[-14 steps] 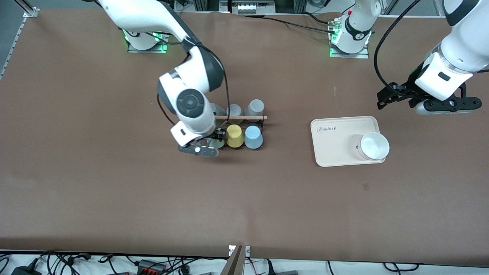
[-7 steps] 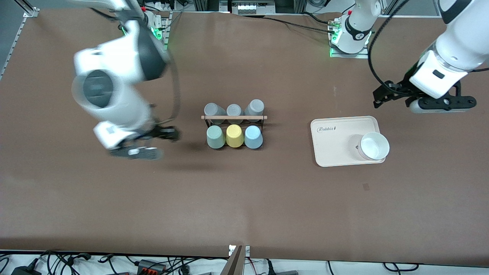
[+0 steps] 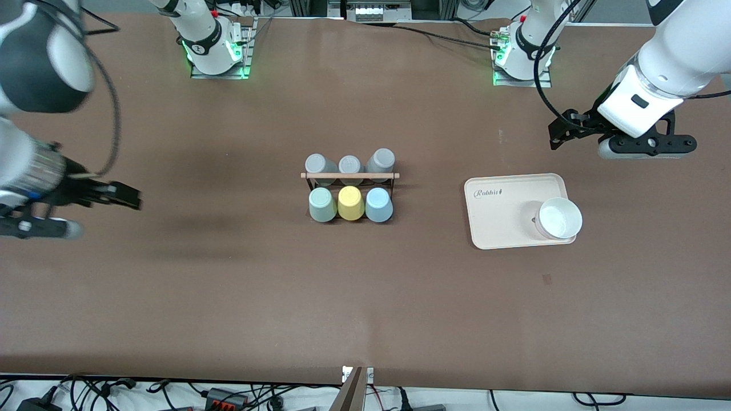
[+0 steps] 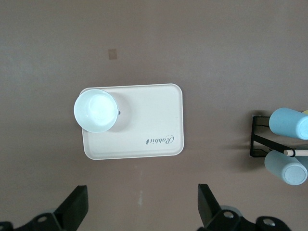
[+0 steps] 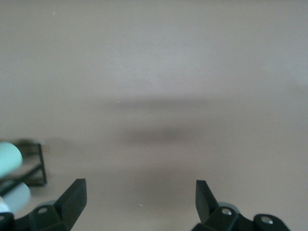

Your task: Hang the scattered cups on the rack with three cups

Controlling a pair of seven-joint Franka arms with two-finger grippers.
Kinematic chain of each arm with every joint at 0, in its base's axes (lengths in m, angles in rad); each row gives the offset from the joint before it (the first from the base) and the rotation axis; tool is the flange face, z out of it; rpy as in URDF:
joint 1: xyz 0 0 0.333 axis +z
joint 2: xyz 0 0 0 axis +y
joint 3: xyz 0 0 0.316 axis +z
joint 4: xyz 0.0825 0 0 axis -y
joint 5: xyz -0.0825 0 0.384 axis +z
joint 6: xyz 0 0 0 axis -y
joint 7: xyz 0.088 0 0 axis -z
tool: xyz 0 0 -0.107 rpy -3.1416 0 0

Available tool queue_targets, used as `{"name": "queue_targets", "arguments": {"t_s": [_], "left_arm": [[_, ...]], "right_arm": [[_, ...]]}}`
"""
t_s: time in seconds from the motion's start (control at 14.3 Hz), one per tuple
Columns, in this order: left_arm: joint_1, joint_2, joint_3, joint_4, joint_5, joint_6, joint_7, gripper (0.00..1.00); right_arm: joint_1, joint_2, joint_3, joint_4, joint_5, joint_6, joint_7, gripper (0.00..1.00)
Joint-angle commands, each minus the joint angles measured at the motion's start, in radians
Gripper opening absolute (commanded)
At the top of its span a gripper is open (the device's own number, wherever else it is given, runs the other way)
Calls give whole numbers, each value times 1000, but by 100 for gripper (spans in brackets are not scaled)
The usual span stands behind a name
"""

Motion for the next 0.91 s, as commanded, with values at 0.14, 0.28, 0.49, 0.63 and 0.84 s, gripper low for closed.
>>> {"name": "queue_targets", "arguments": {"t_s": [0.14, 0.28, 0.49, 0.63, 0.84], "left_arm": [[9, -10, -8, 6, 0, -21, 10, 100], [10, -10, -4, 6, 0, -31, 12, 100], [10, -10, -8, 6, 0, -32, 12, 100], [9, -10, -8, 8, 0, -32, 12, 100], [9, -12, -8, 6, 0, -35, 12, 100]], "right_arm": [[-81, -250, 21, -329, -2, 115, -86, 100], [-81, -349, 21, -487, -2, 226, -82, 100], [-81, -420, 21, -590, -1, 274, -82, 100], [-83, -408, 23, -557, 2, 240, -82, 100], [-78, -367, 24, -477, 5, 170, -82, 100]]}}
